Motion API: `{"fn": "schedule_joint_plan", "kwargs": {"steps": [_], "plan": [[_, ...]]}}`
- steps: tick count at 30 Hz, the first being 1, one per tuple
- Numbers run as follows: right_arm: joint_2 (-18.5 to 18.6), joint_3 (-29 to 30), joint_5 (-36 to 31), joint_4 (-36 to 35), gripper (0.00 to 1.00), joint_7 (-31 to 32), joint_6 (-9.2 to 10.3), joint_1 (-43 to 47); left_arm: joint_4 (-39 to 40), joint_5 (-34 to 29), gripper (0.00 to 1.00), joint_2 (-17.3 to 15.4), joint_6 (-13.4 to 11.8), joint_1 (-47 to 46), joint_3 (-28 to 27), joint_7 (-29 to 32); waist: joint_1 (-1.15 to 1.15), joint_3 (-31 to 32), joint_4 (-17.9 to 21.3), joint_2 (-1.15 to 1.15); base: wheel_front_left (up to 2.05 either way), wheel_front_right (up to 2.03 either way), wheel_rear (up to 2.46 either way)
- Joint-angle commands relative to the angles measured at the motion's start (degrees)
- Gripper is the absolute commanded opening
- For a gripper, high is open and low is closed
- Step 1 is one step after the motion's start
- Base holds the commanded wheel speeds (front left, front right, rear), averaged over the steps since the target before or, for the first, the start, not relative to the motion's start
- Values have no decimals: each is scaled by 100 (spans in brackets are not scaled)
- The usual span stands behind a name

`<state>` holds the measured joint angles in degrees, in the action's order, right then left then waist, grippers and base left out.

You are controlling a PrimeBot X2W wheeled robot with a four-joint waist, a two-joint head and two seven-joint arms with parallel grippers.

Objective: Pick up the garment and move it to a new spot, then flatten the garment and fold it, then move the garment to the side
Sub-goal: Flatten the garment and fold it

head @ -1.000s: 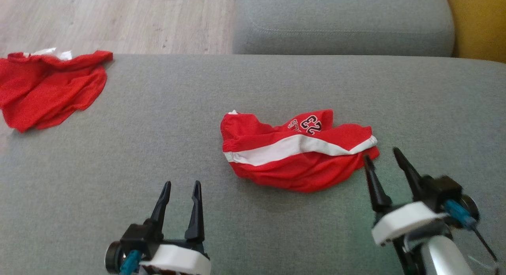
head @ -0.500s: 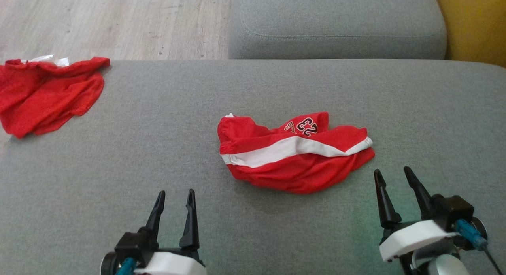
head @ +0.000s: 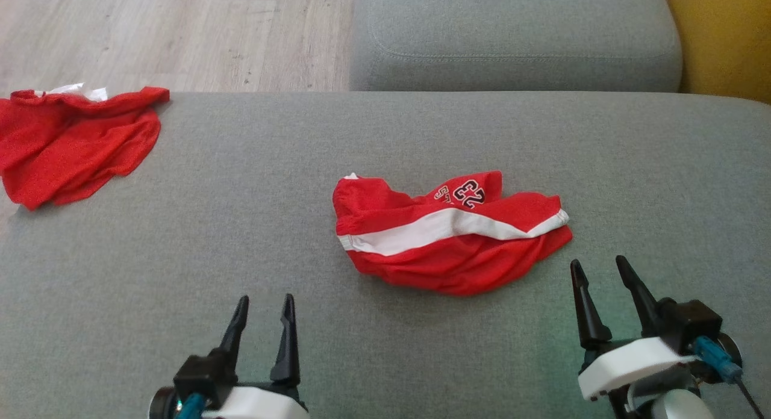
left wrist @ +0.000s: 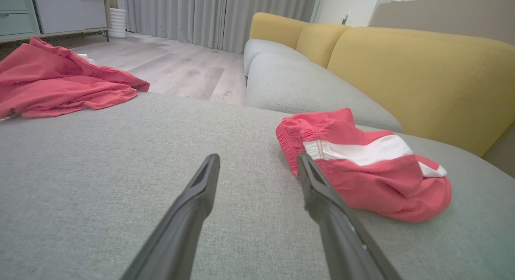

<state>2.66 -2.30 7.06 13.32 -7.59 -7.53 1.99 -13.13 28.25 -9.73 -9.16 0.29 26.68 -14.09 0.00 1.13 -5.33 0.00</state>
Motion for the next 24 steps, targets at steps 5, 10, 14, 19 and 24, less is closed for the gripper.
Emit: {"fn": "schedule_joint_plan", "kwargs": {"steps": [5,10,14,19,24], "plan": [[21,-176,2,-175,100,-34,4,-115,178,-29,100,-98,179,-579,54,394,0,-75,22,0,0,0,0],[21,-243,-60,-243,100,35,4,-225,45,314,100,87,685,-1167,304,1065,0,-324,114,0,0,0,0],[21,-257,-124,-286,100,80,4,-366,-273,479,100,153,893,-1575,356,1413,0,-562,211,0,0,0,0],[21,-246,-191,-324,100,104,4,-512,-706,615,100,220,1013,-1973,281,1483,0,-818,334,0,0,0,0],[21,-152,-261,-294,100,92,4,-591,-1026,792,100,314,1127,-2193,195,1414,0,-953,398,0,0,0,0]]}}
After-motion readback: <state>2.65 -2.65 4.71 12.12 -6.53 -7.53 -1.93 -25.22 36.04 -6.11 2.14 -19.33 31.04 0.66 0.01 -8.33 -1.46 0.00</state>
